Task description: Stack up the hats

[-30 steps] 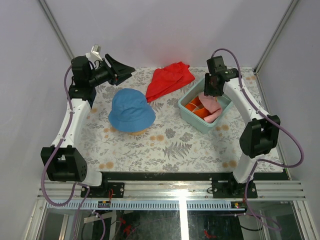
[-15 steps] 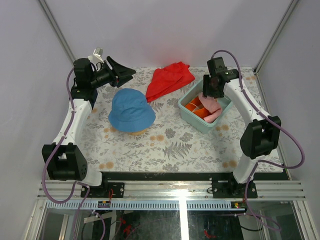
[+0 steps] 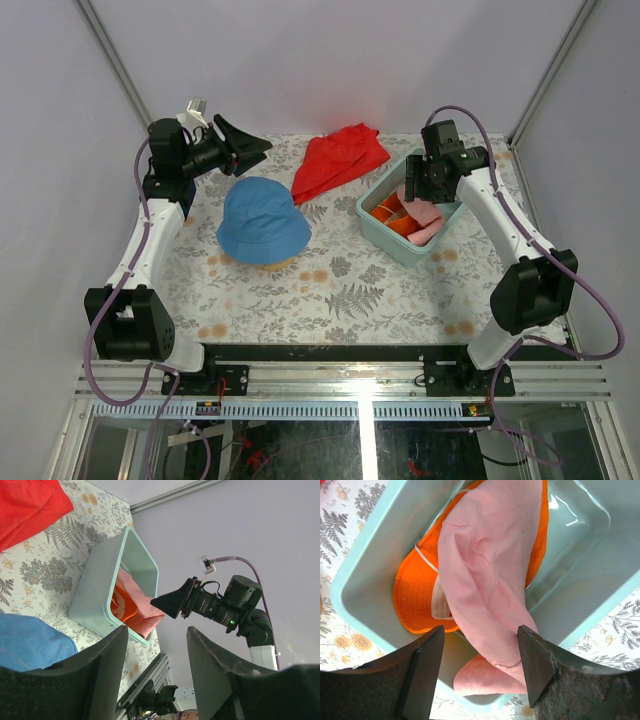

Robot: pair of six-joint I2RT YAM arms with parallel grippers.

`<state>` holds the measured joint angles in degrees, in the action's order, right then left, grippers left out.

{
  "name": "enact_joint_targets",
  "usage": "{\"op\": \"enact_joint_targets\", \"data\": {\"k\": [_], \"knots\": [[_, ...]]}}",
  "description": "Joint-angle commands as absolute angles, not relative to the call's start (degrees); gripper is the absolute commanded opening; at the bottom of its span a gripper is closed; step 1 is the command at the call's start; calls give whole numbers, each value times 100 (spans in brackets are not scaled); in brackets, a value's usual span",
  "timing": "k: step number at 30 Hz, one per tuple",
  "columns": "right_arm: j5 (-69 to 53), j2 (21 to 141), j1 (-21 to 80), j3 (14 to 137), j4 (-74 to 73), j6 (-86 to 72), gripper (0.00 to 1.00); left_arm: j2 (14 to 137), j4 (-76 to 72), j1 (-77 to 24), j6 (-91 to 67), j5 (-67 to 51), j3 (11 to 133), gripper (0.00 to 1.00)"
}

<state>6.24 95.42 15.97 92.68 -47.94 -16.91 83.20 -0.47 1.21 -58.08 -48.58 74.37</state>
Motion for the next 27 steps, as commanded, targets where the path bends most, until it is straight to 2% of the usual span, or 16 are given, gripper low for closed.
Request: {"op": "enact_joint_targets", "data": {"k": [1, 3, 5, 8, 10, 12, 19, 24, 27], "knots": [[499, 9503, 1579, 9123, -4720, -1598, 68, 8307, -360, 129, -5836, -4974, 7369, 50], [469, 9655, 1581, 9114, -4703, -1619, 65, 8302, -358, 130, -5836, -4981, 7359, 50], [491, 9701, 1574, 9128, -4662, -1649, 57, 8289, -339, 132, -5832, -4980, 7355, 50], [594, 9762, 1574, 9228, -4635, -1644, 22, 8280, -334, 127, -5827, -4983, 7364, 50], [642, 9819, 1573, 9373, -4674, -1580, 8, 8280, -334, 128, -5826, -4992, 7386, 50], [706, 9859, 1574, 9500, -4745, -1514, 0, 8290, -334, 127, -5827, -4992, 7421, 50], [708, 9568, 1576, 10160, -4860, -1578, 0, 8310, -340, 95, -5876, -5055, 7579, 50], [248, 9562, 1574, 11602, -5316, -1833, 0, 8395, -446, -262, -6141, -5084, 7948, 50], [-293, 9483, 1579, 12027, -5197, -2129, 0, 8399, -1078, -612, -6764, -5018, 7908, 50]]}}
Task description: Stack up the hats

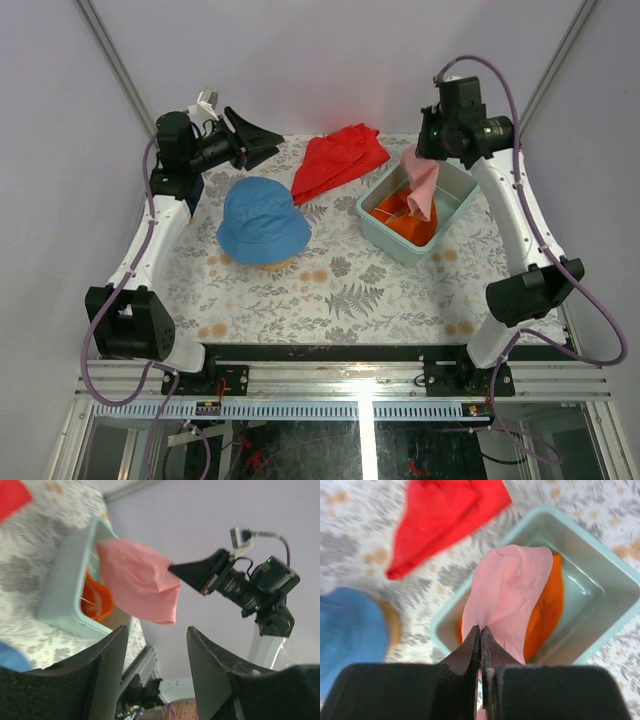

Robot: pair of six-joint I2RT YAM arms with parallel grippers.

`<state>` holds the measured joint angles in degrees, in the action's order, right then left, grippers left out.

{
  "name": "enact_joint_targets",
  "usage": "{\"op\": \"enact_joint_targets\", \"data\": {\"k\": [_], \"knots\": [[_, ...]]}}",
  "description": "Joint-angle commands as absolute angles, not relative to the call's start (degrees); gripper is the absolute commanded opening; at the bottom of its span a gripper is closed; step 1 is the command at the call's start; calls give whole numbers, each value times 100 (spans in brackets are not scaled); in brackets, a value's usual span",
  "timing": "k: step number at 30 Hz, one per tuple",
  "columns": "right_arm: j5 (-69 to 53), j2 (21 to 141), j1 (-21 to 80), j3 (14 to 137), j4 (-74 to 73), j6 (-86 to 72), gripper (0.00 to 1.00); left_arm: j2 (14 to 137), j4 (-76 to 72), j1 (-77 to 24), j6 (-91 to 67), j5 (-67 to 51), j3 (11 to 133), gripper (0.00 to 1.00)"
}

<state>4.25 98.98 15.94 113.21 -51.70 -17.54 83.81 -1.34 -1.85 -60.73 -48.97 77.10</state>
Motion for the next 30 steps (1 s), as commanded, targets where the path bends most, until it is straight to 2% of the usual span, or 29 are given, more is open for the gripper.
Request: {"op": "enact_joint_targets", "data": {"k": [1, 5, 10, 17, 24, 30], "knots": [[-500, 9328, 1576, 12067, -5068, -2273, 0, 8381, -1405, -720, -7151, -4981, 7818, 50], [-1417, 9018, 1573, 11873, -4203, -3153, 0, 8278, -2306, -1073, -7910, -4647, 7543, 48], [-2108, 9010, 1573, 11896, -3225, -4310, 0, 8086, -2352, -1469, -8123, -4156, 7310, 50], [-2454, 9209, 1574, 12318, -2582, -5133, 0, 7489, -4108, -1986, -10076, -2920, 5507, 54], [-2459, 9218, 1576, 12362, -2424, -5380, 0, 7626, -3946, -2460, -10073, -2351, 5852, 61], [-2463, 9154, 1575, 12323, -2319, -5494, 0, 8093, -4292, -2681, -10144, -2123, 6134, 62]]}}
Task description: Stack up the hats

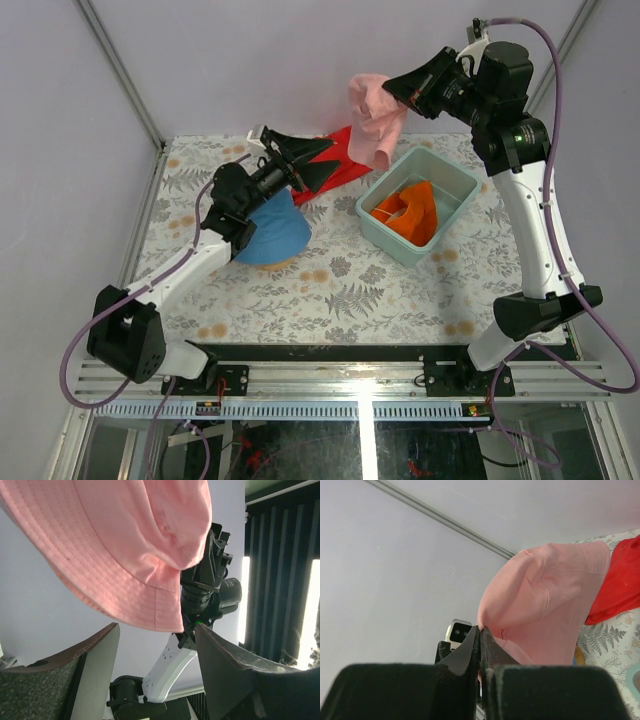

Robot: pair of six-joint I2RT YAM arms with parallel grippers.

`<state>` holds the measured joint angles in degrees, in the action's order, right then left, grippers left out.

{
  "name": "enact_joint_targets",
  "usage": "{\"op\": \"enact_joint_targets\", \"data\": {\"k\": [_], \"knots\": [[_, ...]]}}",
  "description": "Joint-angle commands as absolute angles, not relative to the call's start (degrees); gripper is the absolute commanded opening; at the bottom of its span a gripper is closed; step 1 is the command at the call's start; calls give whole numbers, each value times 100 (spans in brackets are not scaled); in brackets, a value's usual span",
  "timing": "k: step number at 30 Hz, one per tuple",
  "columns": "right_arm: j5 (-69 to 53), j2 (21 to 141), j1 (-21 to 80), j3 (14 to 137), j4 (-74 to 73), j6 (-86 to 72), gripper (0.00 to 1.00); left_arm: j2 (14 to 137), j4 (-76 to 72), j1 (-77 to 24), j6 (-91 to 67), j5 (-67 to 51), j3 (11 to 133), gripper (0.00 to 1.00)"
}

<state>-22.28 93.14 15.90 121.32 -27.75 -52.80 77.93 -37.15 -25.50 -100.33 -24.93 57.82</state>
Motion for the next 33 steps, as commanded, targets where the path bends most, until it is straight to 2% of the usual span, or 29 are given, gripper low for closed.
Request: {"op": "enact_joint_targets", "data": {"k": [1, 18, 27, 30, 33], "knots": [[-2469, 9150, 1573, 12339, -2319, -5513, 0, 8160, -4300, -2748, -10143, -2095, 6217, 62], [-2595, 9178, 1574, 12298, -2188, -5630, 0, 8491, -4379, -3120, -10235, -1927, 6332, 62], [-2754, 9104, 1575, 12311, -2239, -5722, 0, 8891, -4110, -3086, -9906, -1874, 6862, 60], [-2770, 9006, 1574, 12188, -2259, -5717, 0, 9021, -4079, -3068, -9845, -1833, 7019, 56], [-2760, 8932, 1574, 12071, -2262, -5709, 0, 9104, -4066, -3067, -9778, -1816, 7127, 40]]}}
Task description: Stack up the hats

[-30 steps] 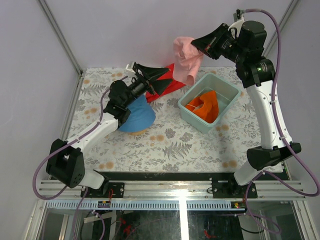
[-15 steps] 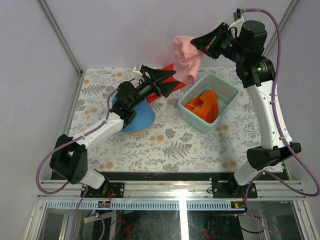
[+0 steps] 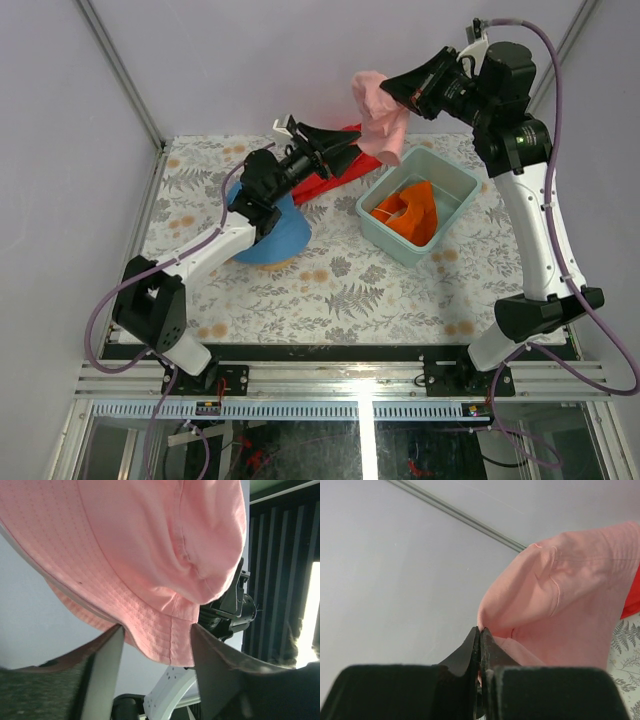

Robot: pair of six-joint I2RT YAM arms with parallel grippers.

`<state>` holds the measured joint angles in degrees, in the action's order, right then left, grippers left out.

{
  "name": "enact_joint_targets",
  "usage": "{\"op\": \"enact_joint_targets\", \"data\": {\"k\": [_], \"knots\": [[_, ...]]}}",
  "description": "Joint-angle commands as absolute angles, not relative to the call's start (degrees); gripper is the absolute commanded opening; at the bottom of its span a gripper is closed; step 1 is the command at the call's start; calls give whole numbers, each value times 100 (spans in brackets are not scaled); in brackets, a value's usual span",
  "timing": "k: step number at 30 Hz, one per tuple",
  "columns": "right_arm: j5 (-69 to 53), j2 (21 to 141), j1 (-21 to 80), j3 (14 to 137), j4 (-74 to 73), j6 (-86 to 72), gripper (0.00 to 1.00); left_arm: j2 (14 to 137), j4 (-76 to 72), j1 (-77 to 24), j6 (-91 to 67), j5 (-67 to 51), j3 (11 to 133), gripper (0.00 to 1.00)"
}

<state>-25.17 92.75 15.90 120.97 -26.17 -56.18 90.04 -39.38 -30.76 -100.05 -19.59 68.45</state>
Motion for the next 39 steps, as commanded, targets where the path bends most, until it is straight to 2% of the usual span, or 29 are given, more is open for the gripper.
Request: {"op": "enact_joint_targets", "data": {"k": [1, 8, 9, 13, 17, 22, 28, 35, 39], "knots": [[-2760, 8923, 1574, 12066, -2262, -5707, 0, 9106, -4048, -3067, -9742, -1811, 7147, 35], [-2728, 8903, 1573, 12015, -2212, -5732, 0, 9033, -4161, -3055, -9625, -1755, 6979, 2], [-2725, 8897, 1578, 11986, -2188, -5737, 0, 9010, -4203, -3023, -9615, -1768, 6941, 0], [-2761, 8895, 1579, 11778, -2061, -5779, 0, 8639, -3980, -2681, -9297, -1870, 6817, 0], [-2783, 8992, 1674, 11708, -2001, -5688, 0, 8124, -3142, -2050, -8518, -2223, 7037, 0], [-2479, 9454, 2334, 12214, -2366, -5226, 0, 7750, -2570, -1403, -8070, -2775, 7247, 0], [-2089, 9905, 2712, 12609, -2738, -4808, 0, 7504, -2903, -932, -8250, -3209, 6813, 0], [-1871, 10277, 2839, 13223, -3432, -4248, 0, 7357, -3125, -903, -8246, -3382, 6442, 0], [-1575, 10263, 2894, 13237, -3648, -3788, 0, 7426, -3889, -904, -8433, -3543, 6009, 0]]}}
